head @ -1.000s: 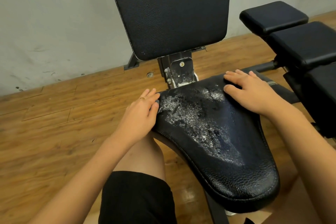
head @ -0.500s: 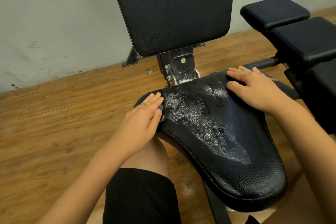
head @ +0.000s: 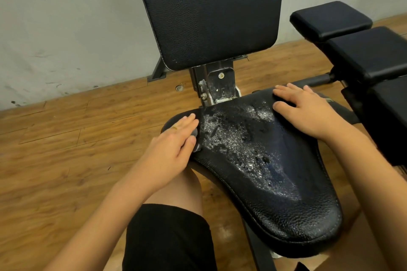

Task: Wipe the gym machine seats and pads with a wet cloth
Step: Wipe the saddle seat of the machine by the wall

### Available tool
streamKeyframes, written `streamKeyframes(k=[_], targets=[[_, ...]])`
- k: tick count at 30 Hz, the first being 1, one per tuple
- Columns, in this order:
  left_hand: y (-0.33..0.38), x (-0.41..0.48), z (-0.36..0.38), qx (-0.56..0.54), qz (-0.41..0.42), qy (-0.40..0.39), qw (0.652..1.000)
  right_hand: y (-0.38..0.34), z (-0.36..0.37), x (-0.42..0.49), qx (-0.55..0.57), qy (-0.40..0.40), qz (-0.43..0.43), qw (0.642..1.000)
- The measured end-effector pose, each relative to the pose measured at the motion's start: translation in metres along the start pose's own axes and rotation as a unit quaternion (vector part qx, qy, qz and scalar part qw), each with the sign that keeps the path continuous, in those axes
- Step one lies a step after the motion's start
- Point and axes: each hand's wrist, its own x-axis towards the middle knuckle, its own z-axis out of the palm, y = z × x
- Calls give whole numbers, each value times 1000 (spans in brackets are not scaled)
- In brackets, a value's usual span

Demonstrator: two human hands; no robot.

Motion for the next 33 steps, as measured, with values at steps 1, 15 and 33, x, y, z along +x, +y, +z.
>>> streamKeyframes(k=[1,15,33], targets=[[-1,1,0,-2,1,0,1000,0,0,0,0,1,0,1000],[1,43,-2,26,4,-22,999,1,0,0,15,-1,0,1000],[-4,42,-4,-2,-39,-2,999,-2,-2,-3,16,1,0,1000]])
